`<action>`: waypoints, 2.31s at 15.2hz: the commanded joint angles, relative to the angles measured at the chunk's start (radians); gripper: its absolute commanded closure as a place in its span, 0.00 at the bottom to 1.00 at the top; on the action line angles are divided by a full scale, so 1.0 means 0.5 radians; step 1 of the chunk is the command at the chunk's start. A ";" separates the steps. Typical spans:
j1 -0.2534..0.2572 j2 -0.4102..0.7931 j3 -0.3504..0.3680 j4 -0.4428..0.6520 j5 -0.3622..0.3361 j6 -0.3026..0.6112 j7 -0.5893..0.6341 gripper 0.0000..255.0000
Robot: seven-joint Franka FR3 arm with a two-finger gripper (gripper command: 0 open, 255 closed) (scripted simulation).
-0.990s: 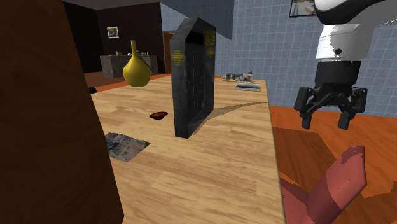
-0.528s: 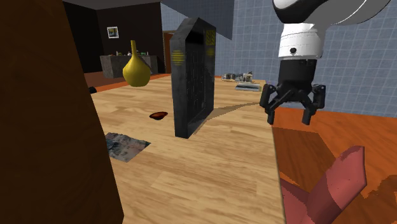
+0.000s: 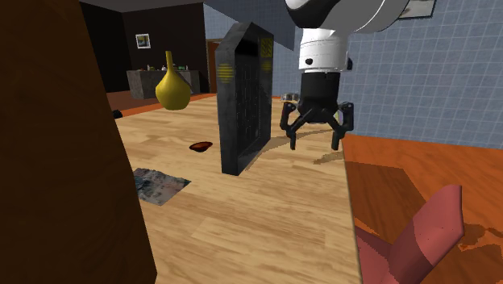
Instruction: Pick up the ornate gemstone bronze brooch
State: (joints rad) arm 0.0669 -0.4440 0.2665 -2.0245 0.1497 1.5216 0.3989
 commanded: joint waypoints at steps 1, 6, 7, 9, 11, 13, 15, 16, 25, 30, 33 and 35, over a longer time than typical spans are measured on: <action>0.017 0.117 0.084 0.102 0.010 0.028 0.110 0.00; 0.058 0.427 0.265 0.406 -0.028 0.053 0.361 0.00; 0.069 0.495 0.299 0.476 -0.046 0.054 0.414 0.00; 0.096 0.641 0.368 0.625 -0.092 0.050 0.523 0.00; 0.131 0.797 0.433 0.789 -0.153 0.036 0.634 0.00; 0.180 0.966 0.491 0.972 -0.230 0.010 0.747 0.00; 0.248 1.149 0.539 1.178 -0.322 -0.032 0.859 0.00; 0.292 1.245 0.558 1.292 -0.373 -0.060 0.913 0.00; 0.547 1.698 0.583 1.779 -0.608 -0.136 1.115 0.00; 0.510 1.652 0.584 1.612 -0.584 -0.014 1.107 0.00; 0.511 1.661 0.582 1.628 -0.588 -0.021 1.104 1.00; 0.518 1.671 0.581 1.651 -0.593 -0.035 1.105 1.00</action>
State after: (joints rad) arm 0.3240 0.3832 0.5583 -1.1965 -0.1451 1.5037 0.9506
